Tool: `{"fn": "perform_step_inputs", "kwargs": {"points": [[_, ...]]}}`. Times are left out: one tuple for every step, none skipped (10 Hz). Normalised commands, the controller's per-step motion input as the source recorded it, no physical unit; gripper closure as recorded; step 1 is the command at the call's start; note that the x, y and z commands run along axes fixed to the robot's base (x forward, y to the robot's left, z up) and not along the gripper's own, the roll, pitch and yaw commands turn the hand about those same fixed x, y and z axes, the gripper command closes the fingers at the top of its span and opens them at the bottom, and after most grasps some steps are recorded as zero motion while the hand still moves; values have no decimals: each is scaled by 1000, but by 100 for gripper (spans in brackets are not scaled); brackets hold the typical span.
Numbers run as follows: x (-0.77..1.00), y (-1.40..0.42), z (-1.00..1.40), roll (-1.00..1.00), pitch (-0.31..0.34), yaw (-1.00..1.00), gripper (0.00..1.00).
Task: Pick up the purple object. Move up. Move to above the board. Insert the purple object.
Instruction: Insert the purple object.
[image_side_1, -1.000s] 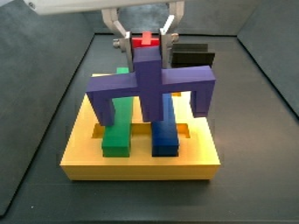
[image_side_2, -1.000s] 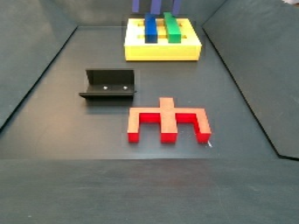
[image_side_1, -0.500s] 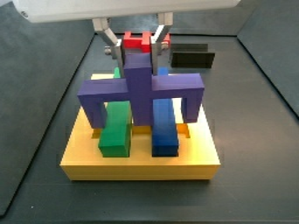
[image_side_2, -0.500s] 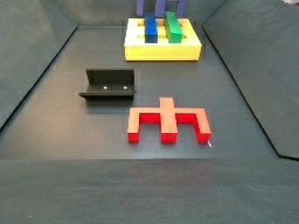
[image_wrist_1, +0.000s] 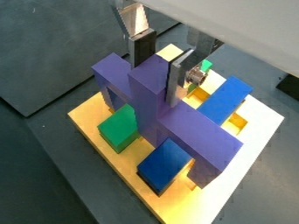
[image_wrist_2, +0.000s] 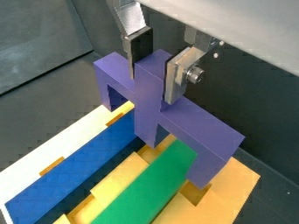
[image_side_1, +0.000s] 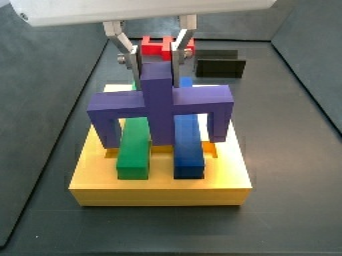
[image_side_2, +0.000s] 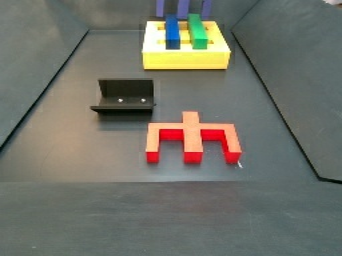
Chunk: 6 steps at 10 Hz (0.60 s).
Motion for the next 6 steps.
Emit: {"fn": "perform_step_inputs", "kwargs": {"points": [[60, 0, 63, 0, 71, -3, 100], [0, 46, 66, -34, 69, 0, 100], [0, 63, 0, -19, 0, 0, 100], [-89, 31, -94, -4, -14, 0, 100], [0, 0, -66, -33, -30, 3, 100], [0, 0, -69, -19, -27, 20, 100]]}}
